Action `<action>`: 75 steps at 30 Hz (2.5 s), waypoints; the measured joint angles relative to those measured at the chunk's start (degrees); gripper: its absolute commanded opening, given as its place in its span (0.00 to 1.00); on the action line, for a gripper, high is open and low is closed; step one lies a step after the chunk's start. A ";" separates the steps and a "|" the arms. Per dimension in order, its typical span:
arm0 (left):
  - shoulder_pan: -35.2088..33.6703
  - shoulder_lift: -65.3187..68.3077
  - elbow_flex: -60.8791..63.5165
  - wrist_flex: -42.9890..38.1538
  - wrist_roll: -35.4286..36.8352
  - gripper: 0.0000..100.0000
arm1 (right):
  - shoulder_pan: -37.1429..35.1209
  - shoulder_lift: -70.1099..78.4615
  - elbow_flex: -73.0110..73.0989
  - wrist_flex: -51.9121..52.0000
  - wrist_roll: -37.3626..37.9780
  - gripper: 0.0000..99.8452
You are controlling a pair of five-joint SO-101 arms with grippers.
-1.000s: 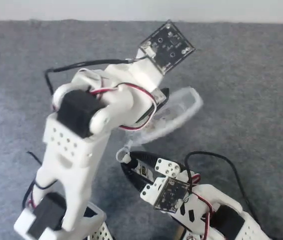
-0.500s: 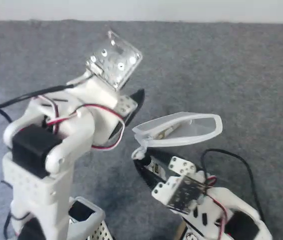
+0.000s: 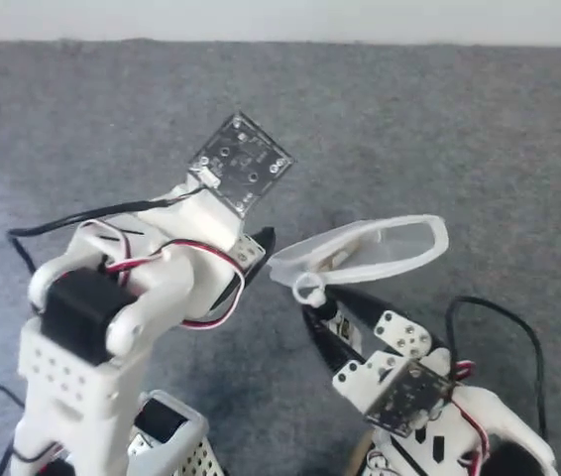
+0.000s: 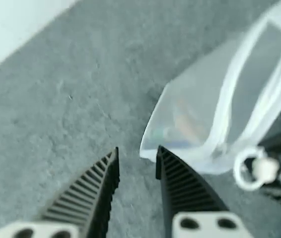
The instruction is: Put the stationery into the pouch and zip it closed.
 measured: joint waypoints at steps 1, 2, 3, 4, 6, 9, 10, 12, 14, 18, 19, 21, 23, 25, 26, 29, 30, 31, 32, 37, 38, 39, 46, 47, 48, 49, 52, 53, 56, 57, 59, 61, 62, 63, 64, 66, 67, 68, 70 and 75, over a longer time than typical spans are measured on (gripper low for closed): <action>0.00 0.00 0.79 0.00 0.00 0.12 | 1.05 0.00 -0.35 0.00 0.00 0.01; 0.00 0.00 1.32 0.00 0.00 0.12 | 1.93 0.00 -0.53 0.00 0.00 0.01; 0.00 0.00 1.93 0.00 0.00 0.12 | 2.81 0.00 -0.88 0.00 0.00 0.01; 0.00 0.00 2.55 0.00 0.00 0.12 | 3.52 0.00 -1.05 0.00 0.09 0.01; 0.00 0.00 4.31 0.00 0.00 0.12 | 4.22 0.00 -1.14 0.00 0.09 0.01; 0.97 0.00 5.89 0.00 0.00 0.12 | 4.57 0.00 -1.14 0.00 0.09 0.01; 1.67 -0.18 6.51 0.00 0.09 0.12 | 4.57 -0.09 -1.14 0.00 0.09 0.01; 3.87 -1.58 8.09 0.00 0.26 0.12 | 4.57 -0.09 -1.14 0.00 0.09 0.01; 6.42 -4.40 10.11 -0.26 1.58 0.14 | 4.57 -0.09 -1.23 0.00 0.09 0.01; 8.35 -12.13 16.53 -4.92 2.02 0.19 | 4.57 -0.09 -1.76 0.00 0.09 0.01; 8.70 -13.80 18.73 -6.33 2.11 0.19 | 4.57 -0.09 -1.76 0.00 0.09 0.01; 8.88 -16.53 22.95 -9.05 2.11 0.19 | 4.57 -0.09 -1.76 0.00 0.09 0.01; 8.88 -18.55 26.29 -11.34 2.11 0.19 | 4.57 -0.09 -1.76 0.00 0.09 0.01; 9.05 -20.04 28.75 -13.19 2.11 0.20 | 4.57 -0.09 -1.76 0.00 0.09 0.01; 9.05 -20.66 29.80 -14.15 2.11 0.20 | 4.57 -0.09 -1.76 0.00 0.09 0.01; 8.97 -22.15 32.79 -17.05 2.11 0.20 | 4.57 -0.09 -1.76 0.00 0.09 0.01; 8.97 -22.51 33.49 -18.11 2.11 0.20 | 4.57 -0.09 -1.76 0.00 0.09 0.01; 8.97 -22.95 34.55 -19.16 2.11 0.20 | 4.57 -0.09 -1.76 0.00 0.09 0.01; 8.97 -23.38 35.43 -20.22 2.11 0.20 | 4.57 -0.09 -1.76 0.00 0.09 0.01; 9.14 -24.97 39.30 -25.23 2.11 0.20 | 4.66 -0.09 -1.76 0.00 0.09 0.01; 9.14 -25.14 39.91 -26.11 2.11 0.19 | 5.01 -0.09 -1.76 0.00 0.09 0.01; 9.14 -25.41 40.62 -26.90 2.11 0.19 | 5.63 -0.09 -1.76 0.00 0.09 0.01; 12.31 -25.67 46.51 -33.67 2.11 0.19 | 8.26 -0.09 -1.76 0.00 0.00 0.01; 13.54 -25.67 47.30 -34.64 2.11 0.19 | 8.26 -0.09 -1.76 0.00 0.00 0.01; 14.42 -25.67 48.00 -35.52 2.11 0.19 | 8.26 -0.09 -1.76 0.00 -0.26 0.01; 14.86 -25.67 48.62 -36.57 2.11 0.19 | 8.35 -0.09 -1.76 0.00 -0.35 0.01; 15.47 -25.67 50.02 -39.12 2.11 0.19 | 8.88 -0.09 -1.76 0.00 -0.35 0.01; 15.56 -25.67 50.46 -39.74 2.11 0.19 | 8.88 -0.09 -1.76 0.00 -0.35 0.01; 15.56 -25.67 51.25 -41.58 2.29 0.19 | 8.88 -0.09 -1.76 0.00 -0.35 0.01; 15.56 -25.67 51.60 -42.20 2.29 0.19 | 8.88 -0.09 -1.76 0.00 -0.35 0.01; 15.56 -25.67 52.22 -43.69 2.29 0.19 | 8.97 -0.09 -1.76 0.00 -0.44 0.01; 15.56 -25.67 53.01 -45.01 2.29 0.19 | 8.97 -0.09 -1.76 0.00 -0.53 0.01; 15.56 -25.67 53.36 -45.71 2.29 0.19 | 8.97 -0.09 -1.76 0.00 -0.53 0.01; 15.56 -25.67 53.80 -46.42 2.29 0.19 | 8.97 -0.09 -1.76 0.00 -0.62 0.01; 15.56 -25.67 54.15 -47.12 2.29 0.19 | 8.97 -0.09 -1.76 0.00 -0.62 0.01; 15.56 -25.67 55.30 -48.70 2.29 0.19 | 8.97 -0.09 -1.76 0.00 -0.62 0.01; 15.56 -25.67 55.91 -49.67 2.29 0.19 | 8.97 -0.09 -1.76 0.00 -0.62 0.01; 15.56 -25.67 56.70 -50.73 2.29 0.18 | 8.97 -0.09 -1.76 0.00 -0.62 0.01; 15.56 -25.67 58.37 -53.27 2.29 0.15 | 8.97 -0.09 -1.76 0.00 -0.62 0.01; 15.56 -25.58 60.48 -58.46 2.29 0.09 | 8.97 -0.09 -1.76 0.00 -0.62 0.01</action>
